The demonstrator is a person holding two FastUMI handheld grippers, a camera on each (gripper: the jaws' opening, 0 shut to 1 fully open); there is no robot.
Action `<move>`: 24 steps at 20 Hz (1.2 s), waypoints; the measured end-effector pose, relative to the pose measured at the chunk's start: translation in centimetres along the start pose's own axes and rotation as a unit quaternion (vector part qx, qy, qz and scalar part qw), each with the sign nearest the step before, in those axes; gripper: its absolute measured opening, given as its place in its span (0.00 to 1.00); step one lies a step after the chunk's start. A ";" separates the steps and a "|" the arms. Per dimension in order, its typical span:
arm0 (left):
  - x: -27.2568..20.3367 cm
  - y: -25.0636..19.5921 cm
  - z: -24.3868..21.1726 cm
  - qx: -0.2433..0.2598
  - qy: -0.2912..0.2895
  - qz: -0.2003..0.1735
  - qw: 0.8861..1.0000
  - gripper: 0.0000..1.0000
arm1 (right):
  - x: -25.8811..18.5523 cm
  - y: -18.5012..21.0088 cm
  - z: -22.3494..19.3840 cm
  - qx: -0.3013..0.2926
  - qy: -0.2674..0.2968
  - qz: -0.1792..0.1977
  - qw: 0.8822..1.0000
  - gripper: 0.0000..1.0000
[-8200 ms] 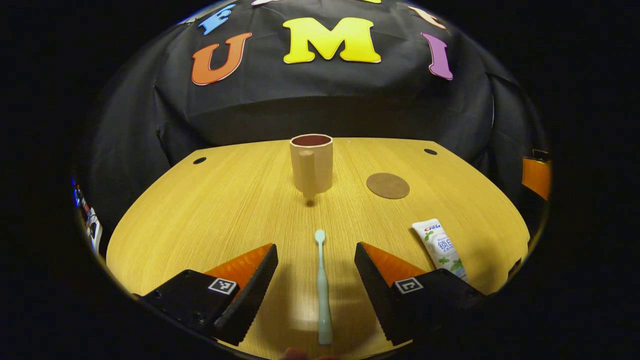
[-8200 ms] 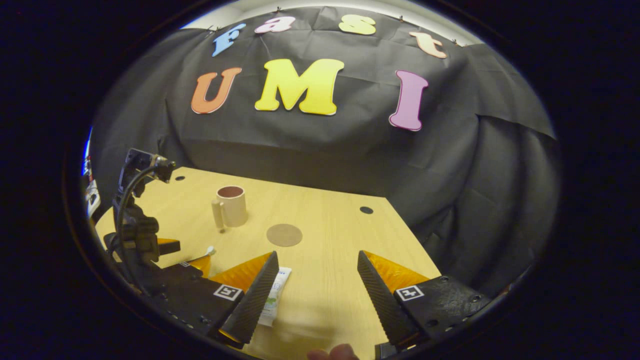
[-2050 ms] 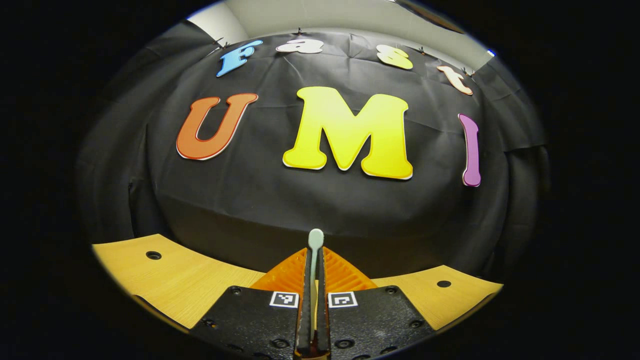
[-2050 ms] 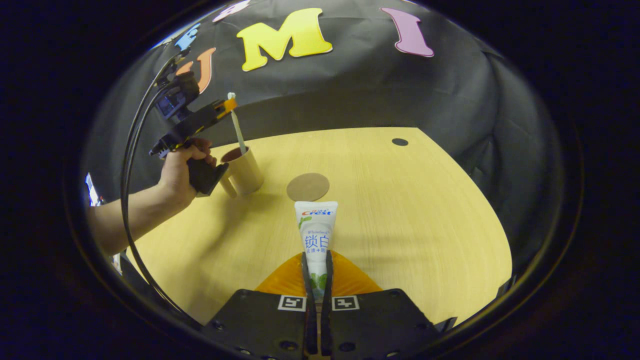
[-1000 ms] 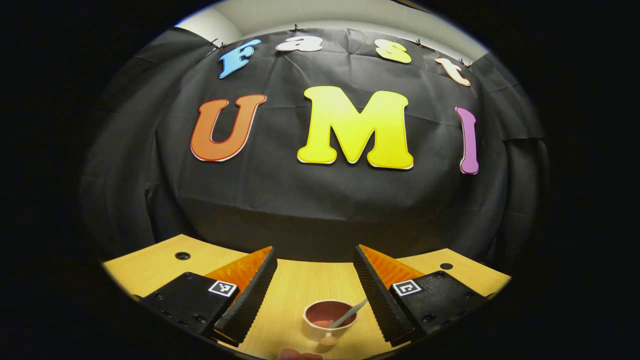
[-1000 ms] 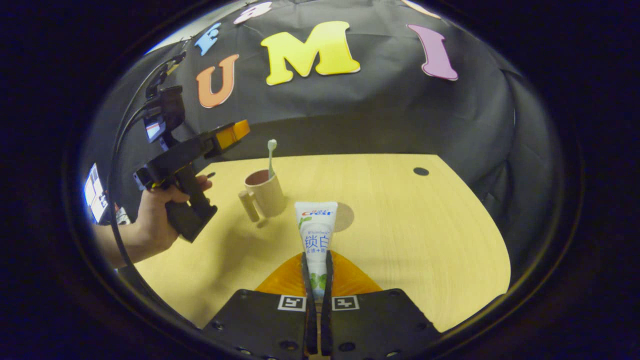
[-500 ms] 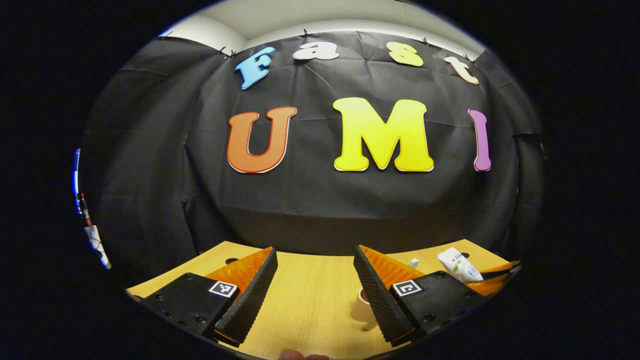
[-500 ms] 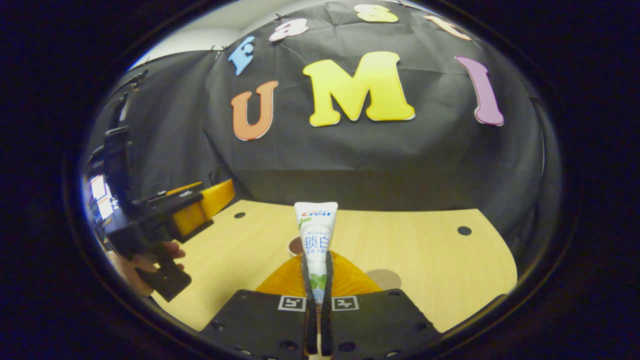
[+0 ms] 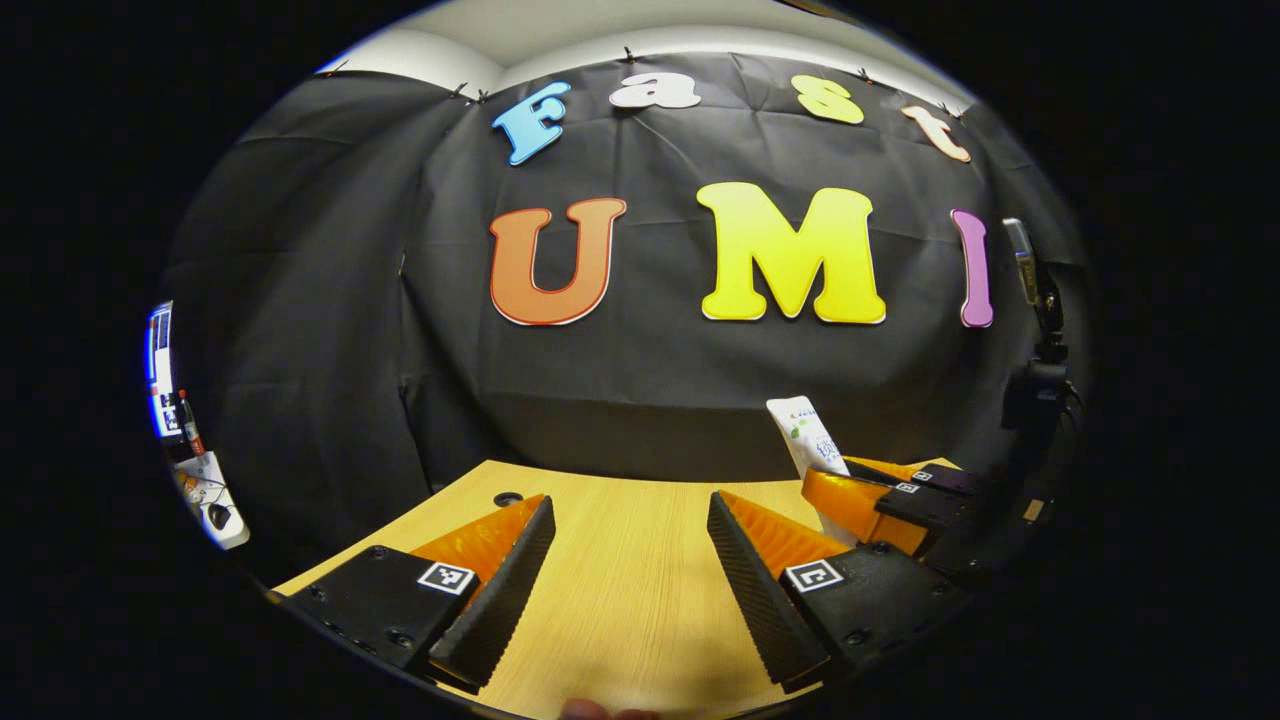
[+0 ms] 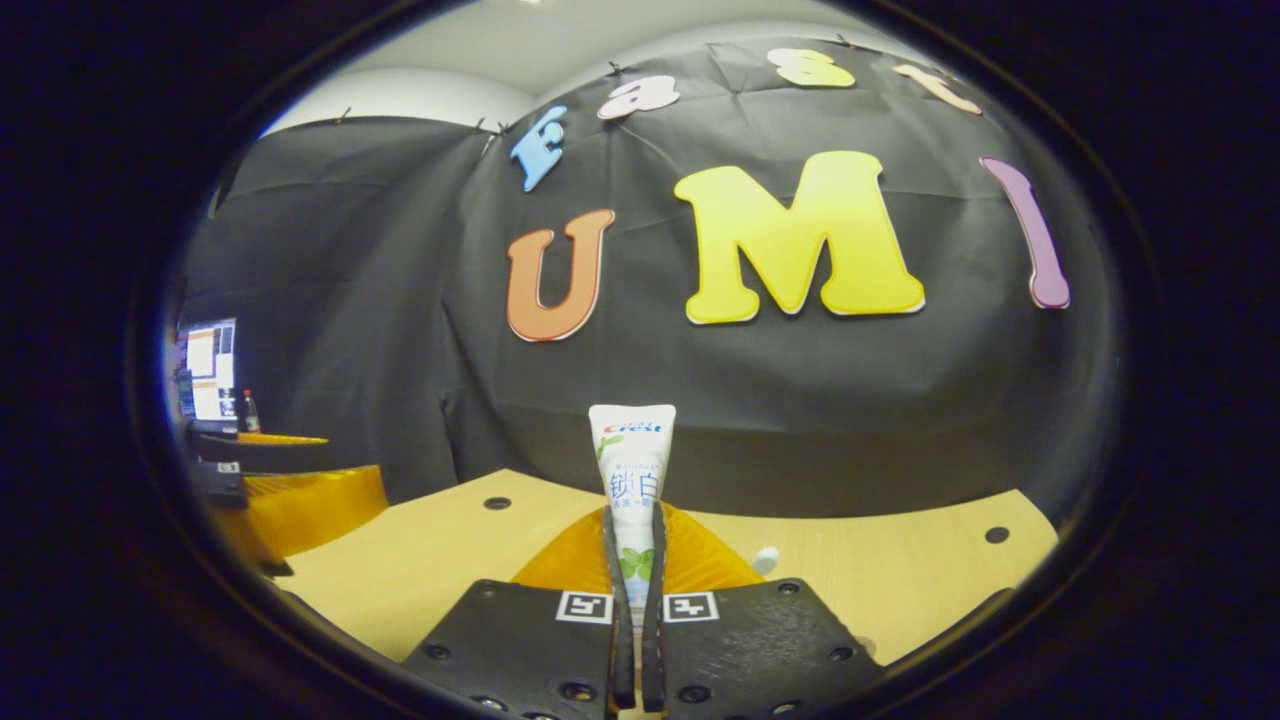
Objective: Put the toothbrush and toothpaste on the desktop into the cup, then pick up the cup and place it on the coaster on the desktop.
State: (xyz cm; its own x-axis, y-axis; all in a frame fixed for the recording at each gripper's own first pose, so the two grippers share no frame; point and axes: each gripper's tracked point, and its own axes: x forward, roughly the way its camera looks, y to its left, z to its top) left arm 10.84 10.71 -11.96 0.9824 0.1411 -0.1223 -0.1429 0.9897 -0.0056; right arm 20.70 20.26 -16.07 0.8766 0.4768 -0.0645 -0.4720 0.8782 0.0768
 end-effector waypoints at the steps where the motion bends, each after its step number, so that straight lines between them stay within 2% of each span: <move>1: 0.1 0.2 -0.1 0.001 0.002 0.002 1.000 0.97 | 1.0 -0.1 -0.3 -0.002 -0.007 0.001 1.000 0.04; 7: 0.6 1.0 -0.8 0.004 0.018 0.008 1.000 0.97 | 4.8 -1.5 -2.7 -0.002 -0.021 -0.007 1.000 0.04; 17: 1.2 0.0 -2.3 -0.007 0.040 0.005 0.999 0.97 | 6.9 -2.6 -4.2 0.005 -0.020 -0.009 1.000 0.05; 22: 1.6 -0.4 -2.6 -0.009 0.045 0.007 0.999 0.97 | 6.1 -2.2 -5.1 0.000 -0.007 0.008 1.000 0.17; 24: 1.6 -0.7 -2.7 -0.008 0.046 0.003 0.999 0.97 | 6.1 -2.4 -4.6 -0.012 -0.018 0.005 1.000 0.27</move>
State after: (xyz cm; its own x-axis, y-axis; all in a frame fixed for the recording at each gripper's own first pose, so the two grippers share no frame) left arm 12.21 10.16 -14.82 0.9663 0.1438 -0.2135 -0.1514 0.9883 -0.0195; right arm 26.81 21.23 -21.24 0.8744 0.4844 -0.0279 -0.4826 0.8742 0.0534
